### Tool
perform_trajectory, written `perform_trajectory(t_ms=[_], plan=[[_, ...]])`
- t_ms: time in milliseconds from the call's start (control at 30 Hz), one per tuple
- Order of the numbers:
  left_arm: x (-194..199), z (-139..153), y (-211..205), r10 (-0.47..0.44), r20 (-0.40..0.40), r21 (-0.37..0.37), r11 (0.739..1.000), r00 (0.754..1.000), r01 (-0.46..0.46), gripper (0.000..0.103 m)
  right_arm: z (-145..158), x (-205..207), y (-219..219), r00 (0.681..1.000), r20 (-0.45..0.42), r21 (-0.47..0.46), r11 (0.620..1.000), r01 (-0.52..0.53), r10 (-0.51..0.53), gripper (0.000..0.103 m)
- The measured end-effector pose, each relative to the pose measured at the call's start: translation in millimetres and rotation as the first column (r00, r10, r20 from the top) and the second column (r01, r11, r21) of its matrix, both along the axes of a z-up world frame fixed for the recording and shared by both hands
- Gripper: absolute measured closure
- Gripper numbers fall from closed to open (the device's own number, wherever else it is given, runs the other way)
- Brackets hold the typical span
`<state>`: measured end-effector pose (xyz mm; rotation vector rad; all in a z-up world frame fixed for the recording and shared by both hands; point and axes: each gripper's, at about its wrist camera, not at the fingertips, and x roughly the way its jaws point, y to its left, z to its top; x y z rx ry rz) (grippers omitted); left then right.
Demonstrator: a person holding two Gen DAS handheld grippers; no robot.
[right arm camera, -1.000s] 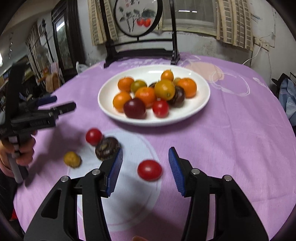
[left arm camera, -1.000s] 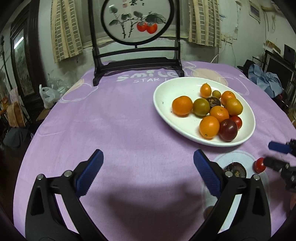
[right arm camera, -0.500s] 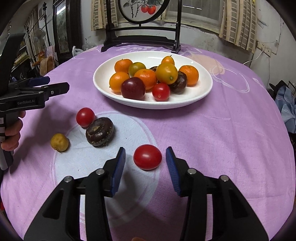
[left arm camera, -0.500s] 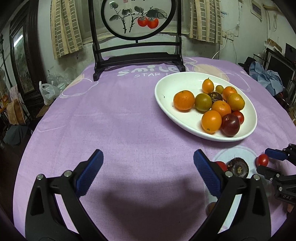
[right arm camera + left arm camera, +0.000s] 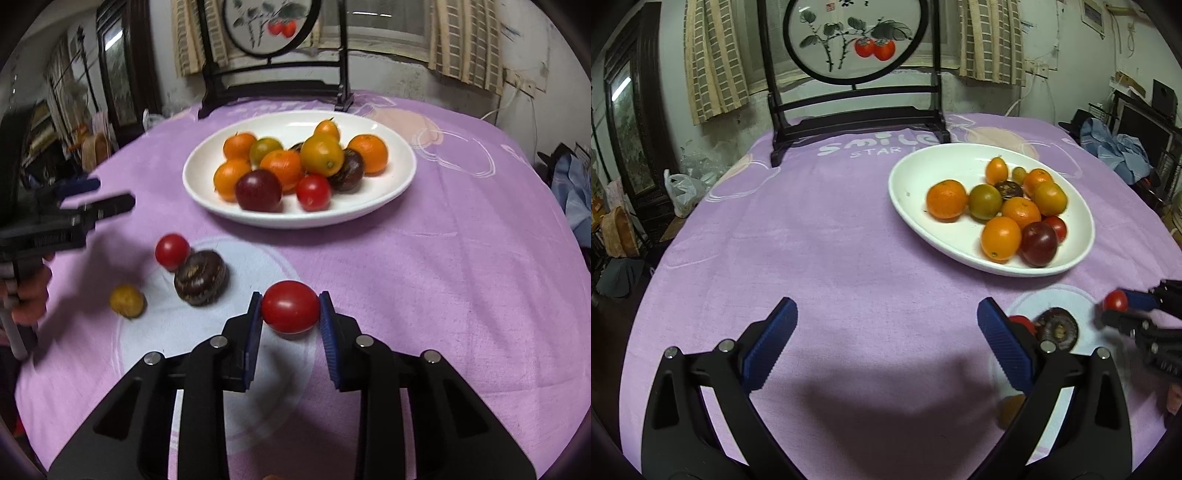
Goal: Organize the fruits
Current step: 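Grasp a red cherry tomato with the right tool while the left tool grasps a small yellow-brown fruit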
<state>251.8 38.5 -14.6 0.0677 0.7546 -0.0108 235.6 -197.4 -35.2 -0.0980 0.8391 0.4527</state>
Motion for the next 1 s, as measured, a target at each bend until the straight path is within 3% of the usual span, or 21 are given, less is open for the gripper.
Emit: perform_trajectory(t_ms=[200, 333, 533, 600, 700, 900, 1000], plan=[[-16, -2, -16, -0.148, -0.035, -0.04, 0.988, 0.988, 0.147, 0.003, 2, 1, -6, 1.0, -0.011, 0.037, 0.999, 0.019, -0.018, 0.072], [-35, -6, -33, -0.309, -0.067, -0.092, 0.949, 0.949, 0.302, 0.005, 1, 2, -7, 1.0, -0.016, 0.036, 0.999, 0.026, -0.025, 0.072], [-55, -20, -54, -0.391, -0.099, -0.035, 0.92, 0.915, 0.39, 0.023, 0, 2, -6, 1.0, -0.019, 0.029, 0.999, 0.023, -0.023, 0.072], [-54, -26, -58, -0.399, -0.124, -0.034, 0.917, 0.908, 0.398, 0.035, -1, 2, -5, 1.0, -0.022, 0.025, 0.999, 0.022, -0.021, 0.072], [-52, -32, -60, -0.397, -0.153, -0.025, 0.917, 0.905, 0.398, 0.052, -1, 3, -6, 0.999, -0.026, 0.025, 0.999, 0.023, -0.022, 0.072], [-48, -39, -60, -0.387, -0.176, -0.019, 0.921, 0.905, 0.39, 0.071, -1, 3, -6, 0.999, -0.027, 0.028, 0.999, 0.024, -0.023, 0.072], [-49, -39, -60, -0.387, -0.171, -0.022, 0.921, 0.906, 0.389, 0.075, -1, 3, -6, 0.999, -0.026, 0.027, 0.999, 0.025, -0.025, 0.072]])
